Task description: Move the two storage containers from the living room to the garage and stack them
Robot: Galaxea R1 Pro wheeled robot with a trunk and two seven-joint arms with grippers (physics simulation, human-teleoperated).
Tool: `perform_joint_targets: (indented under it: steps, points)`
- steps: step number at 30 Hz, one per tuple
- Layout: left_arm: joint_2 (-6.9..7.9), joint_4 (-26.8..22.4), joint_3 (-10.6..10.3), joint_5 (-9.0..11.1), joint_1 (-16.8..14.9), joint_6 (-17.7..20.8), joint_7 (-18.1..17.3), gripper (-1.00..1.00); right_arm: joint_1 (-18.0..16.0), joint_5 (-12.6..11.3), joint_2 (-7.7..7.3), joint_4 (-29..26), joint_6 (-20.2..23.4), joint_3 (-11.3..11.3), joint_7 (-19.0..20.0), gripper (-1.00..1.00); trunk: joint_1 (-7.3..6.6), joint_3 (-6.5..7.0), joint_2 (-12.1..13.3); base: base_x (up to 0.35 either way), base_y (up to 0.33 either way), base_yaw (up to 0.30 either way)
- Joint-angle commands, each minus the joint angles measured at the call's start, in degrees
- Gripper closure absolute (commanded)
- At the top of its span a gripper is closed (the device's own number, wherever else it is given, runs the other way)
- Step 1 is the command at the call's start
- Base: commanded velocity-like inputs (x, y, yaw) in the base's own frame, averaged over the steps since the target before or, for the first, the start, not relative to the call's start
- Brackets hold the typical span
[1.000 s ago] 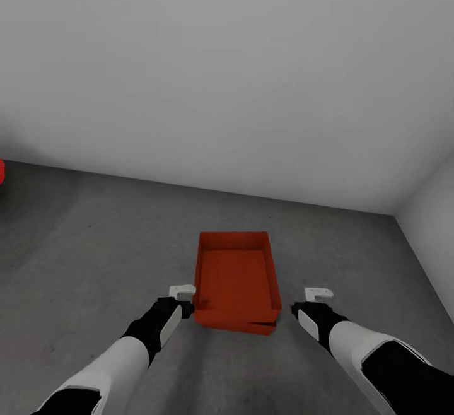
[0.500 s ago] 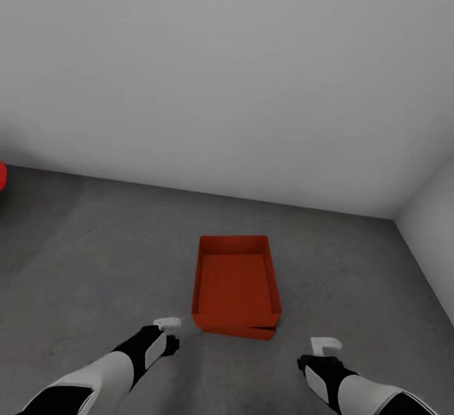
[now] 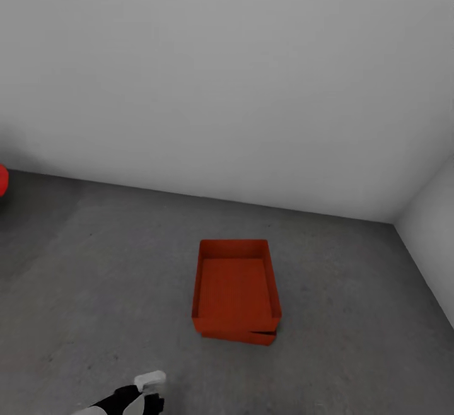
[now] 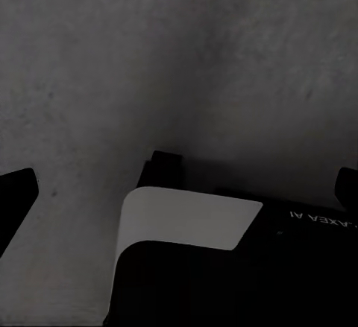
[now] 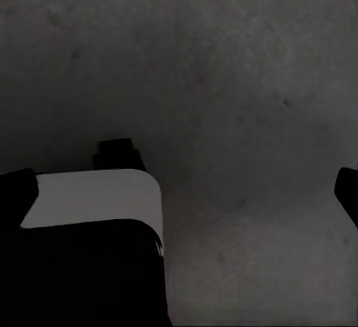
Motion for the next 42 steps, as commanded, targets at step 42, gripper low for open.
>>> perform_joint_targets:
  steps: [42]
  points:
    - [3.65,-0.1,-0.2,0.4,12.3,-8.2,-5.7,-1.00,12.6,4.1,1.10,2.4,-8.3,0.6,11.0,-1.00,0.00,3.68,0.0,0.000,0.000,-0.060]
